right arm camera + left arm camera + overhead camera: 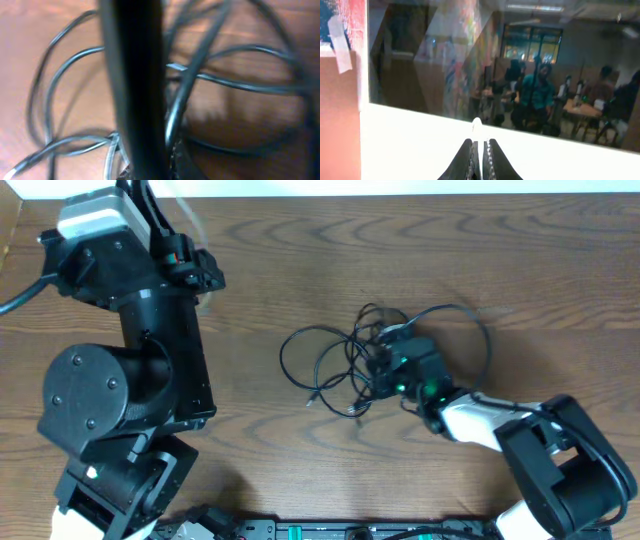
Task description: Untangle cables
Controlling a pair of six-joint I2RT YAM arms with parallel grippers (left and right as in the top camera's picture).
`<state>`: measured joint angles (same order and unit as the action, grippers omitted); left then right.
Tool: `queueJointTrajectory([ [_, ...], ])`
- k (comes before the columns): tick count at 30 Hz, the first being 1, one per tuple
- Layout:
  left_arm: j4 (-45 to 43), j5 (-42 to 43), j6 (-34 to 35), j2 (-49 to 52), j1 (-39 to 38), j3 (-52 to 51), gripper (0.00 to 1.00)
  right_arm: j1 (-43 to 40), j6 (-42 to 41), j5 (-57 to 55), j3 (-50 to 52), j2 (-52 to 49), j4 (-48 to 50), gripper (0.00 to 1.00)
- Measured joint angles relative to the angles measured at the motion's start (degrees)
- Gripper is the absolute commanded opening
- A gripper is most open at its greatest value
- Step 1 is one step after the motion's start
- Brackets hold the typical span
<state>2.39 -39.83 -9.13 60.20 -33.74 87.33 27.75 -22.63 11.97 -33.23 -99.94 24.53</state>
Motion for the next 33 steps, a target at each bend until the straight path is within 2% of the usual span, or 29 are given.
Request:
queueJointTrajectory([
  [4, 5.3, -0.6, -0.1, 0.1, 0.0, 0.0, 0.08, -3.3, -1.9, -0.2, 0.0, 0.1, -2.2, 0.01],
  [12, 17.7, -0.8, 0.5, 2.8, 0.0, 0.0, 0.08, -3.5, -2.8, -0.3, -0.1, 0.2, -2.9, 0.01],
  [28, 33.2, -0.6, 10.4, 11.8, 0.0, 0.0, 0.07, -3.4, -2.9, -1.7, -0.1, 0.3, -3.3, 0.01],
  [33, 39.1, 3.6, 14.8, 15.5, 1.6, 0.0, 0.08, -3.5, -6.3, -6.5, -0.9, 1.1, -7.0, 0.01],
])
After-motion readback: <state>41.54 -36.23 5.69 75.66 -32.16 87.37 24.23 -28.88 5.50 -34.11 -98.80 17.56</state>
